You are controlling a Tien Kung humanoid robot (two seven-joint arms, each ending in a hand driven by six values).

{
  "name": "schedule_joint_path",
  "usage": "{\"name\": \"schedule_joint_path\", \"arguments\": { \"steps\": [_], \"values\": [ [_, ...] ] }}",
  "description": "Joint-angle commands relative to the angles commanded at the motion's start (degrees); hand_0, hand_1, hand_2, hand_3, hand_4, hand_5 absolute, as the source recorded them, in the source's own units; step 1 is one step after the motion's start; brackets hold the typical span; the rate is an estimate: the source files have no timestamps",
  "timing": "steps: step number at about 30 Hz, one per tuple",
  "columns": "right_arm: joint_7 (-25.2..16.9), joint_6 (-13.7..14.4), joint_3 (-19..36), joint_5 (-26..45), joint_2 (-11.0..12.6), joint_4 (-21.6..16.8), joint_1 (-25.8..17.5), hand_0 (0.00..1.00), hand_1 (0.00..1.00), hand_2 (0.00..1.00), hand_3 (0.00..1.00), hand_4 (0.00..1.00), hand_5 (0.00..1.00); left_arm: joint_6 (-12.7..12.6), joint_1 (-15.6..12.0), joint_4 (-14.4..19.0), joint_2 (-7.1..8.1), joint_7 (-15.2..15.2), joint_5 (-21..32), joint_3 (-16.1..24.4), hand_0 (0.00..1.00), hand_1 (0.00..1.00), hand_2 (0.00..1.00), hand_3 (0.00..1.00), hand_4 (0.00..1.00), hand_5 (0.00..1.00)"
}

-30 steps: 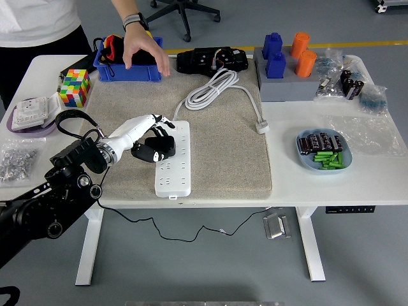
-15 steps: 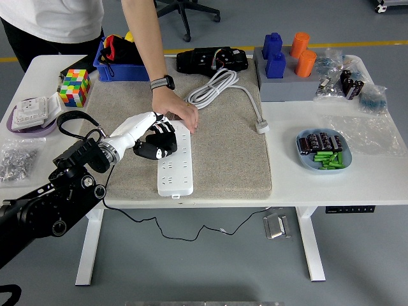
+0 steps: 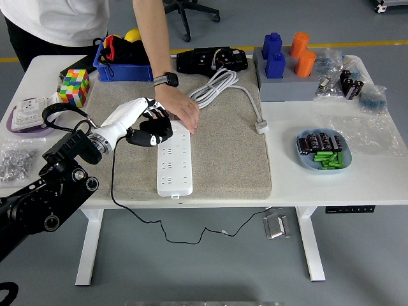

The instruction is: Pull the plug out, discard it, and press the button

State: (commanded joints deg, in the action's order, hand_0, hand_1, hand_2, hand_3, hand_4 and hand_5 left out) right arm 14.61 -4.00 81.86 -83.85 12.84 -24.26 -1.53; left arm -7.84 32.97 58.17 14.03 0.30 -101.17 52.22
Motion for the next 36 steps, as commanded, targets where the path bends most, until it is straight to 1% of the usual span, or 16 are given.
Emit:
{"name": "schedule_joint_path", "arguments": {
  "steps": [3, 5, 7, 11, 15, 18, 19, 24, 25, 30, 31, 36],
  "values": [
    [-0.03, 0.02, 0.05, 0.08, -0.02, -0.07, 0.00, 0.767, 0.729, 0.724, 0.713, 0.883, 0.658, -0.83, 0.22, -2.62, 0.28, -0.31, 0.08, 0.68, 0.599, 0.439, 0.442, 0.550, 0.655, 0.002],
    [0.00, 0.01, 0.10, -0.01, -0.02, 0.02, 0.01, 0.767, 0.729, 0.724, 0.713, 0.883, 0.658, -1.68, 0.53, -5.36, 0.41, -0.90, 0.41, 0.56, 0.599, 0.439, 0.442, 0.550, 0.655, 0.002],
    [-0.01, 0.01, 0.09, 0.03, -0.03, 0.01, 0.00, 0.767, 0.729, 0.724, 0.713, 0.883, 0.658, -2.07, 0.68, -6.90, 0.37, -1.06, 0.64, 0.39, 0.601, 0.443, 0.443, 0.550, 0.652, 0.002],
    [-0.01, -0.02, 0.04, 0.06, -0.09, 0.00, 0.04, 0.767, 0.729, 0.724, 0.713, 0.883, 0.658, -3.57, 0.89, -10.70, -0.30, -1.28, 2.22, -0.03, 0.601, 0.443, 0.443, 0.550, 0.652, 0.002],
    [-0.01, -0.01, 0.01, 0.11, -0.10, -0.05, 0.08, 0.767, 0.729, 0.724, 0.713, 0.883, 0.658, -4.00, 1.13, -13.00, -0.76, -1.72, 4.01, -0.67, 0.612, 0.458, 0.452, 0.564, 0.665, 0.002],
    [0.00, -0.02, 0.00, 0.08, -0.07, 0.00, 0.06, 0.767, 0.729, 0.724, 0.713, 0.883, 0.658, -4.01, 1.26, -13.66, -0.84, -2.13, 4.81, -0.91, 0.612, 0.458, 0.452, 0.564, 0.665, 0.002],
    [0.00, -0.02, 0.02, 0.07, -0.07, 0.03, 0.06, 0.767, 0.729, 0.724, 0.713, 0.883, 0.658, -3.85, 1.33, -14.00, -0.89, -2.54, 5.56, -0.82, 0.640, 0.524, 0.513, 0.588, 0.678, 0.002],
    [0.00, -0.02, 0.11, 0.06, -0.16, 0.01, 0.08, 0.767, 0.729, 0.724, 0.713, 0.883, 0.658, -3.07, 1.28, -14.53, -0.89, -3.47, 6.94, -0.64, 0.640, 0.524, 0.513, 0.588, 0.678, 0.002],
    [-0.01, -0.02, 0.10, 0.10, -0.17, -0.01, 0.09, 0.767, 0.729, 0.724, 0.713, 0.883, 0.658, -2.76, 1.26, -14.57, -0.88, -3.49, 7.12, -0.58, 0.700, 0.694, 0.651, 0.732, 0.801, 0.002],
    [-0.01, -0.02, 0.09, 0.10, -0.16, -0.05, 0.10, 0.767, 0.729, 0.724, 0.713, 0.883, 0.658, -2.37, 1.21, -14.75, -0.89, -3.39, 7.63, -0.48, 0.700, 0.694, 0.651, 0.732, 0.801, 0.002],
    [-0.01, -0.02, 0.10, 0.08, -0.15, -0.03, 0.08, 0.767, 0.729, 0.724, 0.713, 0.883, 0.658, -2.21, 1.18, -14.70, -0.87, -3.27, 7.57, -0.45, 0.764, 0.801, 0.794, 0.867, 0.935, 0.013],
    [0.00, -0.03, 0.17, 0.03, -0.17, 0.01, 0.00, 0.767, 0.729, 0.724, 0.713, 0.883, 0.658, -1.42, 0.86, -13.45, -0.79, -2.06, 6.72, 0.49, 0.764, 0.801, 0.794, 0.867, 0.935, 0.013]
  ]
}}
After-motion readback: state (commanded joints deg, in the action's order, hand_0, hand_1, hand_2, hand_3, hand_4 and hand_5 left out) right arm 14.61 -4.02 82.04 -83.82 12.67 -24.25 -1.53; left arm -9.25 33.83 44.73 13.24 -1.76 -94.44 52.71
